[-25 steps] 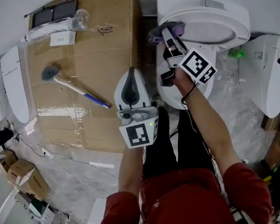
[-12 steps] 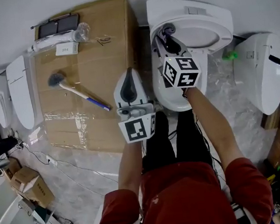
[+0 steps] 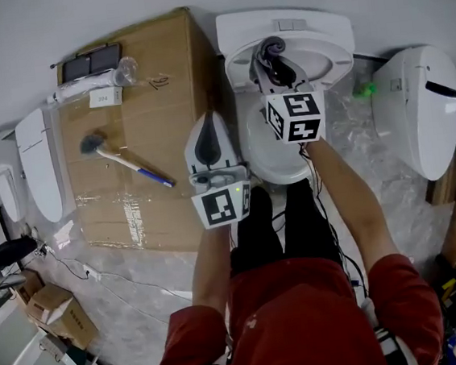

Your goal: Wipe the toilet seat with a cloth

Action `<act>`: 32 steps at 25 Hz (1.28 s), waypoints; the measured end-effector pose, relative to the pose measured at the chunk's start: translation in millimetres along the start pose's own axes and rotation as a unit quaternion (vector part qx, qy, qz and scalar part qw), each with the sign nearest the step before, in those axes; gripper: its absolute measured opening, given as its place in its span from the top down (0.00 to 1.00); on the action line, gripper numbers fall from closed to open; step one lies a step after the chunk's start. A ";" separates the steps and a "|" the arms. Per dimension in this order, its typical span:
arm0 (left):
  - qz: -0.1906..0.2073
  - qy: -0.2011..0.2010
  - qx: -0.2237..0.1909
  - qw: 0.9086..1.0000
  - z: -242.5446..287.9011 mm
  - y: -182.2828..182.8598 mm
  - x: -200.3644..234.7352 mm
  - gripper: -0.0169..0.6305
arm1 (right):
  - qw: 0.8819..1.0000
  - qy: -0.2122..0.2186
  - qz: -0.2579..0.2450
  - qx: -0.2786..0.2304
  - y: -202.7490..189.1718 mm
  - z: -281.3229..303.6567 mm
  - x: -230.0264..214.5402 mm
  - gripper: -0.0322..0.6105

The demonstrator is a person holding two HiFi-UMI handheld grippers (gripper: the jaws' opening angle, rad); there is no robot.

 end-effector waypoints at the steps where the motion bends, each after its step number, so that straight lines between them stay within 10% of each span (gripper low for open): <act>1: 0.000 -0.003 0.001 1.000 2.6 1.5 -4.7 0.96 | 1.000 0.000 0.003 -0.003 2.2 -3.8 -6.5 0.82; 32: -0.009 -0.094 0.036 0.995 88.7 -40.0 -144.6 0.96 | 0.990 -0.070 0.117 0.019 -49.7 -69.8 -216.1 0.82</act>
Point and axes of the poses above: the fingertips, and each gripper's own axes: z forward along the fingers, x to its left, y out of its top, the point moved 9 cm from there along -z, backward along the fingers, and after that the axes turned 8 degrees about -y, right-handed, at the moved point
